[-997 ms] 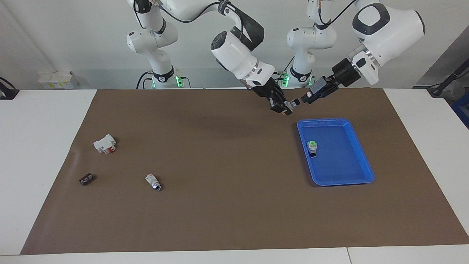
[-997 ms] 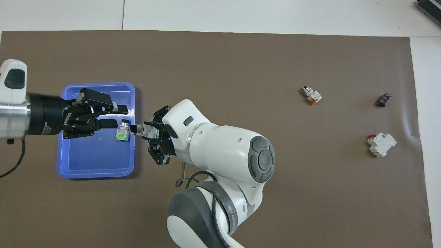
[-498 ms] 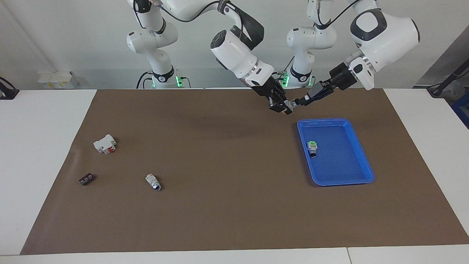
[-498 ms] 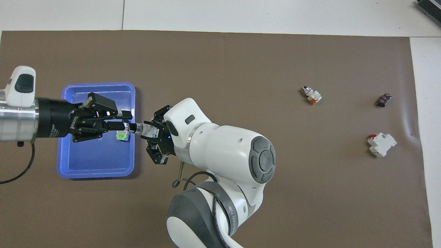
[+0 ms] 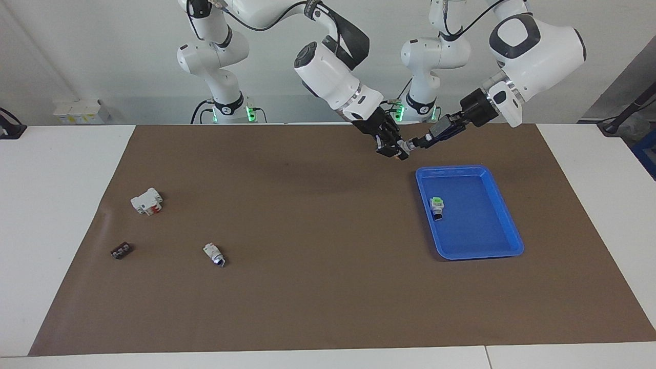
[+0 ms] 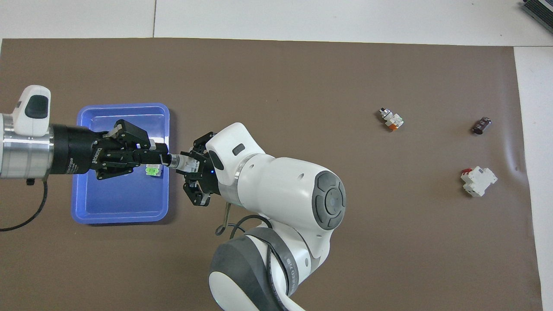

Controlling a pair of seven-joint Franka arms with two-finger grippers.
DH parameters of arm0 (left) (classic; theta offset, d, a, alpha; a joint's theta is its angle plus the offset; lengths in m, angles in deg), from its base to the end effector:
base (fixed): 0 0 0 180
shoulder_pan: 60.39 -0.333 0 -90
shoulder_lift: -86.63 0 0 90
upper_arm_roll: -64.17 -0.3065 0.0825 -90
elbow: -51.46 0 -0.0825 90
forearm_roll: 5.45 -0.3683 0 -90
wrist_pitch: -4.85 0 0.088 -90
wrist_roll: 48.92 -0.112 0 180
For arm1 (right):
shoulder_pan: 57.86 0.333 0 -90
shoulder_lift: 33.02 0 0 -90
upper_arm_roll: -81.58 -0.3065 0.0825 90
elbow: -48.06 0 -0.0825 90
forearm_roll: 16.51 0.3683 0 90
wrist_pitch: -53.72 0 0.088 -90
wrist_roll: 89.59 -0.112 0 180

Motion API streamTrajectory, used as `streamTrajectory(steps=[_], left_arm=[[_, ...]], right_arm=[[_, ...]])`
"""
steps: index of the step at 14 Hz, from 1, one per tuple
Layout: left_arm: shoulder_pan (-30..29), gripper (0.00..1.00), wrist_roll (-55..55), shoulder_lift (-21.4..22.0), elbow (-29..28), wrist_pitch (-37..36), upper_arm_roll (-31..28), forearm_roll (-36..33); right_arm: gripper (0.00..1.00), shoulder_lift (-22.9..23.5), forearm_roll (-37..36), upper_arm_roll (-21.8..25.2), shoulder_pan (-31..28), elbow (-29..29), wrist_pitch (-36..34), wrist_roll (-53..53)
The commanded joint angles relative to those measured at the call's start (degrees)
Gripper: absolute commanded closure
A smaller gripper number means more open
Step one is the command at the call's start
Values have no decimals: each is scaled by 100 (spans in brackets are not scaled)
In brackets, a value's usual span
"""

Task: Turn and place switch with both arms
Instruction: 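Grasp the switch with the left gripper from the right gripper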

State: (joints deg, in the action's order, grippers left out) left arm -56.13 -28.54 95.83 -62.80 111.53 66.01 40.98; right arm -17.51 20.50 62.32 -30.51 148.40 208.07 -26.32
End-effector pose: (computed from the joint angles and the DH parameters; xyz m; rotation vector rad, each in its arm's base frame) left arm 0.4980 -0.1139 0.5475 2.3076 0.5682 -0.1882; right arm 0.4839 0.4537 0.4888 -1.9522 -1.6134 -0.9574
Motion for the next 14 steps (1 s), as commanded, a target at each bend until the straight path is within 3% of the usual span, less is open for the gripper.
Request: streamTrajectory(steps=[1, 3, 6, 10, 14], left_arm=[[127, 68, 54, 196, -245, 64, -52, 112], [136, 68, 54, 232, -289, 12, -61, 112], [74, 98, 63, 267, -281, -261, -61, 112], [21, 100, 89, 249, -228, -648, -122, 297], [21, 100, 1659, 197, 26, -560, -122, 314]], right_arm=[[100, -30, 52, -34, -28, -6, 78, -77], [100, -30, 52, -34, -28, -6, 78, -69], [100, -30, 43, -34, -28, -6, 78, -77], [100, -39, 34, -34, -28, -6, 78, -60], [100, -48, 34, -34, -28, -6, 78, -42]])
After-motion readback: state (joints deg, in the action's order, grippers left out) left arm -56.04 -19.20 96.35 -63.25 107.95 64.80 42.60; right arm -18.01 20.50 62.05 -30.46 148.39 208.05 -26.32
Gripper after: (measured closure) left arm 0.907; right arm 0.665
